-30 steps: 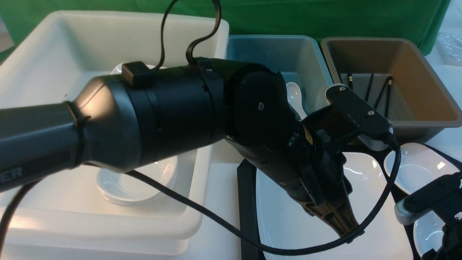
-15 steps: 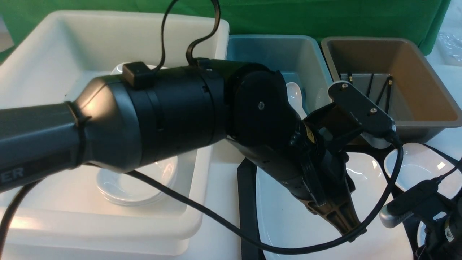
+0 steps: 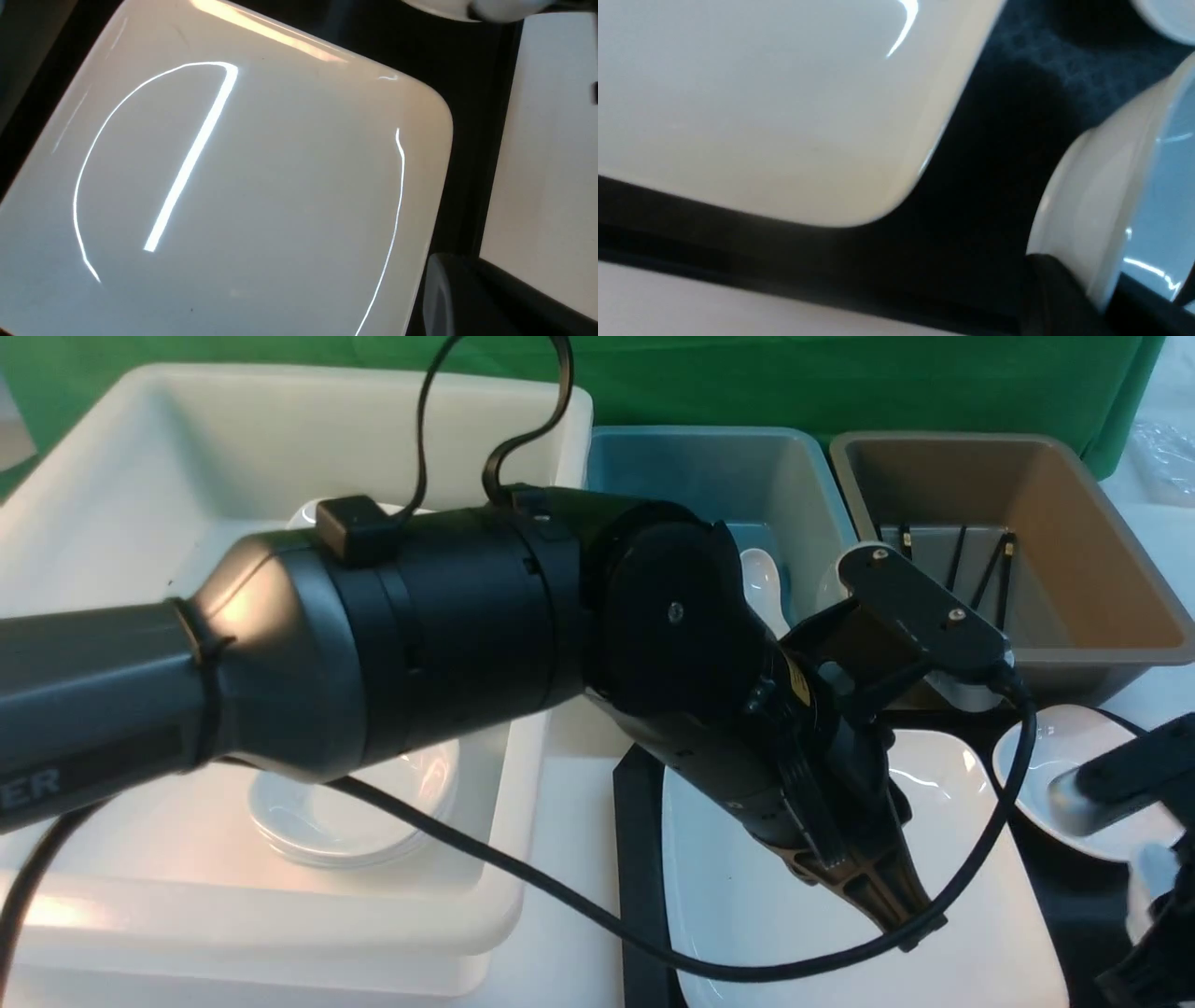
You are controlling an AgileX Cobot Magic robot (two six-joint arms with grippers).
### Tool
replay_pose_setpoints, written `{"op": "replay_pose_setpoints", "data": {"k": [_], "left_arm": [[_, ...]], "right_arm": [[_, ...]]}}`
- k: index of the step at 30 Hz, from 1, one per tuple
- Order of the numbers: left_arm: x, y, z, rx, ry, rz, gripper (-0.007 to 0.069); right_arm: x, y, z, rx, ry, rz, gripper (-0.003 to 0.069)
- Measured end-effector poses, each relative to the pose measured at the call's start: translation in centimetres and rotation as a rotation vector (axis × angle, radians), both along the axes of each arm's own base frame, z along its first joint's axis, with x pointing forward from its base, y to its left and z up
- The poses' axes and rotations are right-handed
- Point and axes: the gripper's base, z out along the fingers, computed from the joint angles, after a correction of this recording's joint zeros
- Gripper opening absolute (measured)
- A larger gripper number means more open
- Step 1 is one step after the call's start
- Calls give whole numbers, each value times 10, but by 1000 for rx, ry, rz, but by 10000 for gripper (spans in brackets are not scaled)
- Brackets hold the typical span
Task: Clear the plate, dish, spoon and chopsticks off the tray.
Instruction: Use the right arm to put the small plate into the large storage box on the left
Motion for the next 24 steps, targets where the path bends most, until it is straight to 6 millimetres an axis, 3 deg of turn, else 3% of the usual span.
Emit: {"op": "replay_pose_setpoints", "data": {"k": [6, 12, 15, 18, 22, 24], "left_arm": [[2, 1, 10, -48, -52, 25, 2], [8, 28, 65, -173, -159, 115, 2], [16, 69, 108, -255, -222, 240, 2], [20, 126, 145, -305, -283, 392, 2], [15, 203, 170, -283, -339, 605, 2], [7, 232, 172, -265, -348, 702, 2]], "right_arm": [[-14, -4, 46, 59, -153, -15, 64], [-10, 11, 100, 241, -259, 40, 64], [-4, 30, 134, 418, -303, 135, 64], [12, 55, 166, 553, -340, 253, 64], [37, 108, 182, 611, -314, 419, 64], [46, 136, 181, 618, -285, 491, 64]]}}
